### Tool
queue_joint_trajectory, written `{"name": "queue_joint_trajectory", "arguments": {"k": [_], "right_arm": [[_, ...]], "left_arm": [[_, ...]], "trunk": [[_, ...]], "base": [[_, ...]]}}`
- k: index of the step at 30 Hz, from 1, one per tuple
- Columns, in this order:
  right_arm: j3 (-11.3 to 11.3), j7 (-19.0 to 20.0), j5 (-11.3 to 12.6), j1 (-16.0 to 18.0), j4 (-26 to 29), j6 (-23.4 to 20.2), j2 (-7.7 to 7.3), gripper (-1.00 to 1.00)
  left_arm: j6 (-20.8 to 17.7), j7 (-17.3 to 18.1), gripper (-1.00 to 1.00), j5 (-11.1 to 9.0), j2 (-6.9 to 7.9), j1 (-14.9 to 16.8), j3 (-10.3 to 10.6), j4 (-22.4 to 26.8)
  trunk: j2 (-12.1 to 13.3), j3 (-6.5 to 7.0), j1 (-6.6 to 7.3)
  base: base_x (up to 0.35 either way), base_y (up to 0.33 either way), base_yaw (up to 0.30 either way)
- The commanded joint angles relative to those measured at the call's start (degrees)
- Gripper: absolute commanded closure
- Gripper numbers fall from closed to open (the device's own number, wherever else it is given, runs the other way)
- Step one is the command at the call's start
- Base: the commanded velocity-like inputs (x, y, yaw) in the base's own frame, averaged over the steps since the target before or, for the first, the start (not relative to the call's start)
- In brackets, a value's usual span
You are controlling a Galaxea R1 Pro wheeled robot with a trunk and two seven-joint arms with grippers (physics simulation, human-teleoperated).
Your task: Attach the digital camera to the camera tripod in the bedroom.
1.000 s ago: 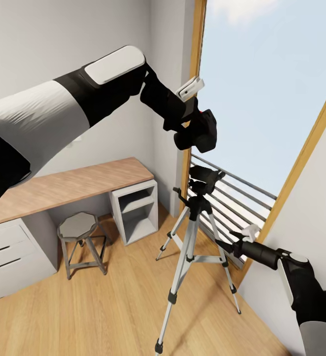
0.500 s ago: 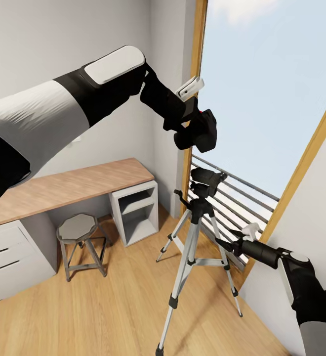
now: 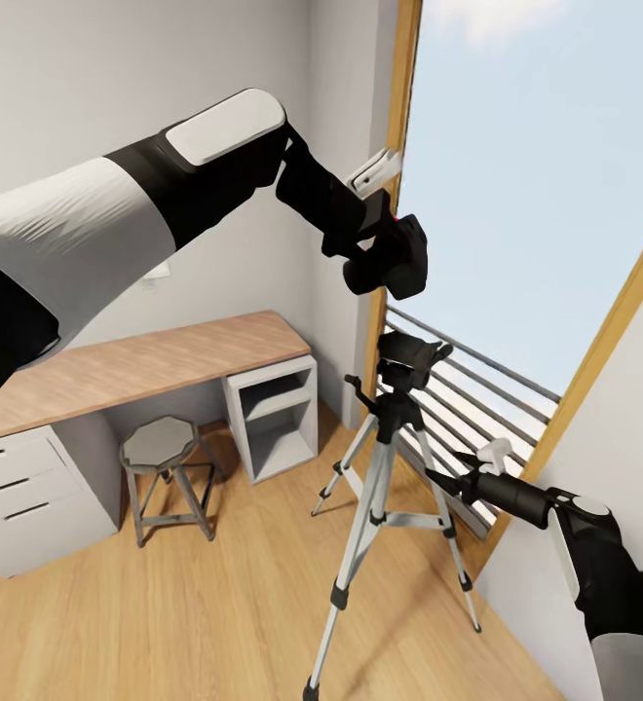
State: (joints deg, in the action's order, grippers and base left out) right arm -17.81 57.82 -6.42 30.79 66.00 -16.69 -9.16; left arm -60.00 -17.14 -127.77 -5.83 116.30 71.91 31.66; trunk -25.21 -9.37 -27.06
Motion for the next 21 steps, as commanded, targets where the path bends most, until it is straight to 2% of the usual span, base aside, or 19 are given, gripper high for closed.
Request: {"name": "queue_joint_trajectory", "arguments": {"k": [1, 8, 21], "right_arm": [[-0.12, 0.36, -0.27, 0.06, 0.09, -0.45, 0.02, -1.00], [-0.12, 0.37, -0.27, 0.06, 0.09, -0.45, 0.02, -1.00], [-0.12, 0.43, -0.26, 0.06, 0.09, -0.45, 0.02, -1.00]], "left_arm": [[0.00, -0.35, 1.00, -0.64, 0.01, 0.12, 0.22, -0.02], [0.00, -0.35, 1.00, -0.64, 0.02, 0.09, 0.31, -0.02], [0.00, -0.35, 1.00, -0.64, 0.03, 0.10, 0.33, -0.02]], "trunk": [[-0.12, -0.12, -0.04], [-0.12, -0.12, -0.04], [-0.12, -0.12, -0.04]], "base": [[0.087, -0.009, 0.016], [0.138, -0.004, 0.007], [0.032, -0.001, 0.001]]}}
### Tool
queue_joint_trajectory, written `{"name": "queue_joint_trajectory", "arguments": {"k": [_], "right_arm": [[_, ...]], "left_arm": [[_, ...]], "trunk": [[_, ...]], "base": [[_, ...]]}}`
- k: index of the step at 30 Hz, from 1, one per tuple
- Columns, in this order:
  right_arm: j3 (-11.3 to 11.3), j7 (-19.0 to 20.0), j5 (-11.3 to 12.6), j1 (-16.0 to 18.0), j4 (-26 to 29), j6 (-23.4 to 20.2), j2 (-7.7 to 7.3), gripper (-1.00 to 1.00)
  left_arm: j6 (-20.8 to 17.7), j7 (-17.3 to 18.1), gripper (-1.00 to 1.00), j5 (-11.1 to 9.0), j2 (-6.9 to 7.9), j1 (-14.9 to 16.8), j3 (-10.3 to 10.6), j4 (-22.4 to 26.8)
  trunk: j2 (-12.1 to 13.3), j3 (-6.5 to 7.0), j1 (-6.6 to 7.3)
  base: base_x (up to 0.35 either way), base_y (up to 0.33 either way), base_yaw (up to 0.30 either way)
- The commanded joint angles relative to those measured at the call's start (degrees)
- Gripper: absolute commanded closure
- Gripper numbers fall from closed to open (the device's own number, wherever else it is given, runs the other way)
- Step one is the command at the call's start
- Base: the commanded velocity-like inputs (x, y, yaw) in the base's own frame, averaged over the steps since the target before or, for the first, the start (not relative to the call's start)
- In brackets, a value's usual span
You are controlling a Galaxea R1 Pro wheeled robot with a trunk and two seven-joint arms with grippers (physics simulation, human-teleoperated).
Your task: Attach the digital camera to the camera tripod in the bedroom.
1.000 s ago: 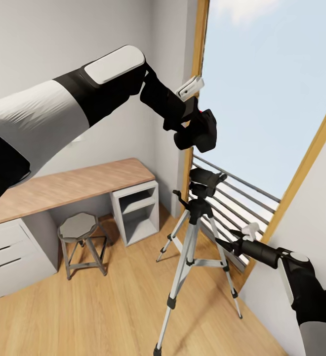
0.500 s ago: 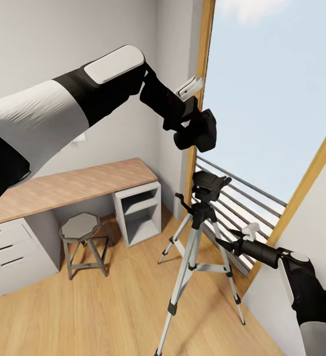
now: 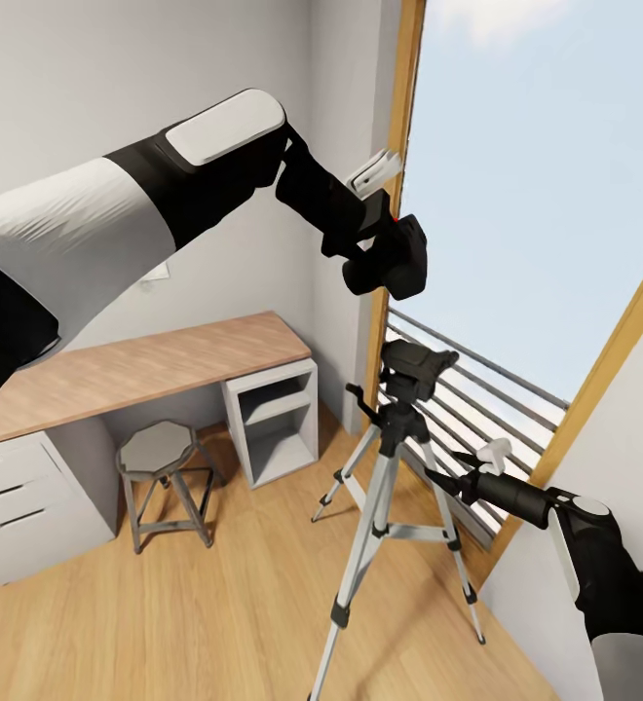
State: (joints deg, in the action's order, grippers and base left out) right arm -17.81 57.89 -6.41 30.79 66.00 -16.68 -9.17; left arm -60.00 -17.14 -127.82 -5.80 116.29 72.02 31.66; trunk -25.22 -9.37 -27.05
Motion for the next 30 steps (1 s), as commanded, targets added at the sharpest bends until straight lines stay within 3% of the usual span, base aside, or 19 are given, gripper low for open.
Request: {"name": "queue_joint_trajectory", "arguments": {"k": [1, 30], "right_arm": [[-0.12, 0.36, -0.27, 0.06, 0.09, -0.45, 0.03, -1.00], [-0.12, 0.38, -0.35, -0.03, 0.09, -0.42, 0.07, -1.00]], "left_arm": [[0.00, -0.35, 1.00, -0.58, 0.00, 0.10, 0.24, -0.02], [0.00, -0.44, 1.00, -0.58, 0.00, 0.09, 0.18, -0.02]], "trunk": [[-0.11, -0.12, -0.05], [-0.11, -0.12, -0.05]], "base": [[0.129, 0.000, 0.000], [0.028, 0.000, 0.000]]}}
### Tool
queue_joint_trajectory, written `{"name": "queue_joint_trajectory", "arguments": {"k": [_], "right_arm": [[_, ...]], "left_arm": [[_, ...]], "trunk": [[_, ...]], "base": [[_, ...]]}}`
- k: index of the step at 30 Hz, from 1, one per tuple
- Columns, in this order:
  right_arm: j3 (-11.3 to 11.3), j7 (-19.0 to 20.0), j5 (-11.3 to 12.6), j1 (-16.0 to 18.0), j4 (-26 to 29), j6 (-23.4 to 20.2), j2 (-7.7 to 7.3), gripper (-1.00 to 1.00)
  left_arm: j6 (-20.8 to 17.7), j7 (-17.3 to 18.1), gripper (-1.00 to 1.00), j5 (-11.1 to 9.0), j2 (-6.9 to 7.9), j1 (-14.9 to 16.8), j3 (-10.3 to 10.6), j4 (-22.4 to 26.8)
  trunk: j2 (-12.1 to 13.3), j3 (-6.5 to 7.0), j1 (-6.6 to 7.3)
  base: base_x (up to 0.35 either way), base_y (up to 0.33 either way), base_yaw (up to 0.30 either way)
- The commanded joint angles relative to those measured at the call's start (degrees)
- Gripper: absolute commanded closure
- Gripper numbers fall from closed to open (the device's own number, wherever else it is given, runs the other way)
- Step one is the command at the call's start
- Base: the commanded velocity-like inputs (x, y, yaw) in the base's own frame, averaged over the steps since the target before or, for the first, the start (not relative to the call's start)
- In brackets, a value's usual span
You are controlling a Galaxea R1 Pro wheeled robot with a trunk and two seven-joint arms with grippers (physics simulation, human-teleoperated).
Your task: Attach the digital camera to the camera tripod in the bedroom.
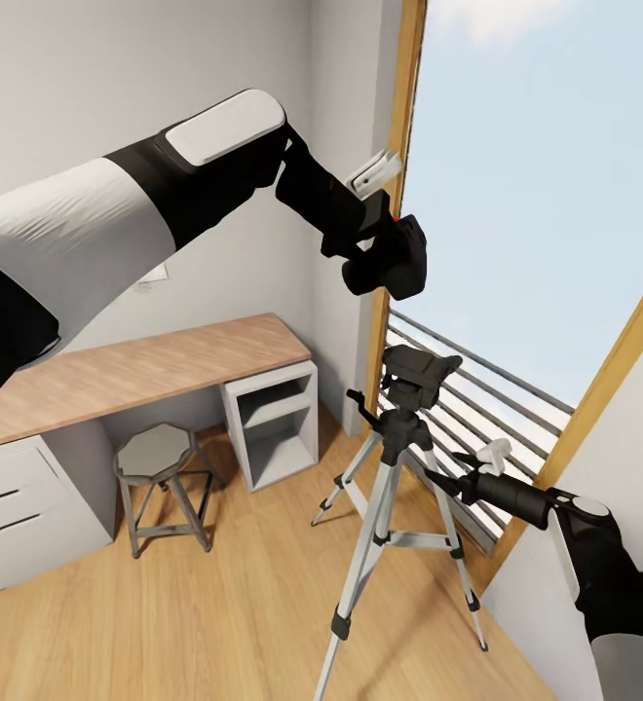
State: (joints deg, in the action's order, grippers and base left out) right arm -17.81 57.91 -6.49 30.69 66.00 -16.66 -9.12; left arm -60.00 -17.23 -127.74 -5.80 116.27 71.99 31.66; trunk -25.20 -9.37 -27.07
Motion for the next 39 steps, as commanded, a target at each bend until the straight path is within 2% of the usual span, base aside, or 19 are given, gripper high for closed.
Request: {"name": "queue_joint_trajectory", "arguments": {"k": [1, 18, 25, 33, 39], "right_arm": [[-0.12, 0.36, -0.28, -0.06, 0.09, -0.46, 0.04, -1.00], [-0.07, 0.38, -0.26, -0.61, 0.03, -0.52, 0.04, -1.00], [0.15, 0.14, -0.50, -0.51, -1.65, -0.59, -0.03, -1.00], [-0.10, -0.19, -3.85, -0.07, -3.90, -0.16, 0.13, -1.00], [0.02, -0.54, -4.96, 0.04, -4.22, 0.66, 0.22, -1.00]], "left_arm": [[0.00, -0.35, 1.00, -0.67, -0.01, 0.11, 0.15, -0.02], [0.00, -0.35, 1.00, -0.67, -0.13, 0.21, -0.09, -0.02], [0.00, -0.35, 1.00, -0.67, -0.18, 0.21, -0.17, -0.02], [0.00, -0.35, 1.00, -0.67, -0.31, 0.42, -0.18, -0.02], [0.00, -0.35, 1.00, -0.68, -0.37, 0.51, -0.18, -0.08]], "trunk": [[-0.12, -0.12, -0.03], [-0.12, -0.12, -0.03], [-0.12, -0.12, -0.03], [-0.12, -0.12, -0.03], [-0.12, -0.12, -0.03]], "base": [[0.000, 0.000, 0.000], [0.000, 0.000, 0.000], [0.000, 0.000, 0.000], [0.000, 0.000, 0.000], [0.000, 0.000, 0.000]]}}
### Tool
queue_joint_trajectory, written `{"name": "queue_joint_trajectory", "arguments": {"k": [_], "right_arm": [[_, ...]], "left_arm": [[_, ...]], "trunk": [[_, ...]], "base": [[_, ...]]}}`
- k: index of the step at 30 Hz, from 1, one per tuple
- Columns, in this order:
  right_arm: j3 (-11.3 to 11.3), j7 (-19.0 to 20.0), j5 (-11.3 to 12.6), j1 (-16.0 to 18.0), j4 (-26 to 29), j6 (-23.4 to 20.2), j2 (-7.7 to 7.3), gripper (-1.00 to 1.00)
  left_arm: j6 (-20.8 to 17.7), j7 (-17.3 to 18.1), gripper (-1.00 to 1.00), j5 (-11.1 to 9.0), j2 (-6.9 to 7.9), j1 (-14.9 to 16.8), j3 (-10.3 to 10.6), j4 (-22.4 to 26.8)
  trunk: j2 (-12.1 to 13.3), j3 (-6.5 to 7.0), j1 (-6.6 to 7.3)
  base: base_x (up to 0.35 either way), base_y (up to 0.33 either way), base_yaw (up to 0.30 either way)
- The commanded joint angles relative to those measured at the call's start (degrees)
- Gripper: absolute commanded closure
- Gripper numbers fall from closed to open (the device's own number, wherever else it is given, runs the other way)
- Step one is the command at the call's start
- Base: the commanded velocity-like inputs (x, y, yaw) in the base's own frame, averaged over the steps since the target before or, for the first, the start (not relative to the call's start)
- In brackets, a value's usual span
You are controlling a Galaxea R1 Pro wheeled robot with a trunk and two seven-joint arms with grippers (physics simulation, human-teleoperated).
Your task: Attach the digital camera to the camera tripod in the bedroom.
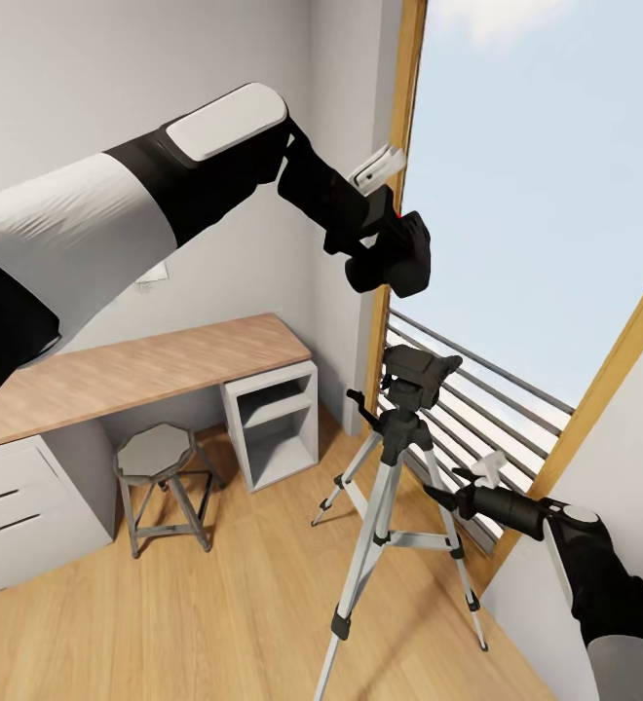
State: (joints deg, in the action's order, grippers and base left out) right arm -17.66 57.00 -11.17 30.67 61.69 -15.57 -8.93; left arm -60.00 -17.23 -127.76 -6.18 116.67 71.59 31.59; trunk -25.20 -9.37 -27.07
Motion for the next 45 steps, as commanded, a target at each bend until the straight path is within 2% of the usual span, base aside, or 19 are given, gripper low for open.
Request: {"name": "queue_joint_trajectory", "arguments": {"k": [1, 6, 9, 13, 14, 15, 19, 23, 27, 31, 45], "right_arm": [[-0.13, 0.36, -0.27, 0.06, 0.09, -0.43, 0.03, -1.00], [0.01, 0.24, -0.82, 0.08, 0.04, 2.85, 0.05, -1.00], [0.04, -0.02, -2.36, 0.09, 0.02, 4.62, 0.05, -1.00], [0.06, -0.80, -6.30, 0.09, 0.01, 5.90, 0.10, -1.00], [0.04, -1.07, -8.59, 0.09, 0.01, 6.70, 0.11, -1.00], [0.03, -1.16, -9.62, 0.09, 0.03, 7.36, 0.12, -1.00], [-0.01, -1.45, -12.71, 0.07, 0.07, 11.03, 0.18, -1.00], [0.56, -1.56, -13.80, 0.03, 0.09, 12.50, 0.21, -1.00], [2.96, -1.61, -14.68, -0.02, 0.57, 13.30, 0.17, -1.00], [4.31, -1.63, -14.95, -0.06, 0.81, 13.64, 0.15, -1.00], [5.03, -1.70, -15.10, -0.17, 1.13, 13.85, 0.15, -1.00]], "left_arm": [[0.00, -0.35, 1.00, -0.66, 0.00, 0.11, 0.21, -0.02], [0.00, -0.35, 1.00, -0.66, -0.04, 0.13, 0.21, -0.02], [0.00, -0.35, 1.00, -0.67, -0.05, 0.14, 0.21, 0.00], [0.00, -0.35, 1.00, -0.67, -0.09, 0.14, 0.21, -0.01], [0.00, -0.35, 1.00, -0.66, -0.11, 0.14, 0.21, 0.00], [0.00, -0.35, 1.00, -0.66, -0.12, 0.14, 0.21, 0.01], [0.00, -0.35, 1.00, -0.66, -0.15, 0.14, 0.21, -0.02], [0.00, -0.35, 1.00, -0.67, -0.20, 0.14, 0.21, -0.03], [0.00, -0.35, 1.00, -0.66, -0.28, 0.14, 0.21, 0.00], [0.00, -0.35, 1.00, -0.65, -0.29, 0.14, 0.21, -0.02], [0.00, -0.35, 1.00, -0.67, -0.49, 0.29, 0.17, 0.04]], "trunk": [[-0.12, -0.12, -0.03], [-0.12, -0.12, -0.03], [-0.12, -0.12, -0.03], [-0.12, -0.12, -0.03], [-0.12, -0.12, -0.03], [-0.12, -0.12, -0.03], [-0.12, -0.12, -0.03], [-0.12, -0.12, -0.03], [-0.12, -0.12, -0.03], [-0.12, -0.12, -0.03], [-0.12, -0.12, -0.03]], "base": [[0.000, 0.000, 0.000], [0.000, 0.000, 0.000], [0.000, 0.000, 0.000], [0.000, 0.000, 0.000], [0.000, 0.000, 0.000], [0.000, 0.000, 0.000], [0.000, 0.000, 0.000], [0.000, 0.000, 0.000], [0.000, 0.000, 0.000], [0.000, 0.000, 0.000], [0.000, 0.000, -0.008]]}}
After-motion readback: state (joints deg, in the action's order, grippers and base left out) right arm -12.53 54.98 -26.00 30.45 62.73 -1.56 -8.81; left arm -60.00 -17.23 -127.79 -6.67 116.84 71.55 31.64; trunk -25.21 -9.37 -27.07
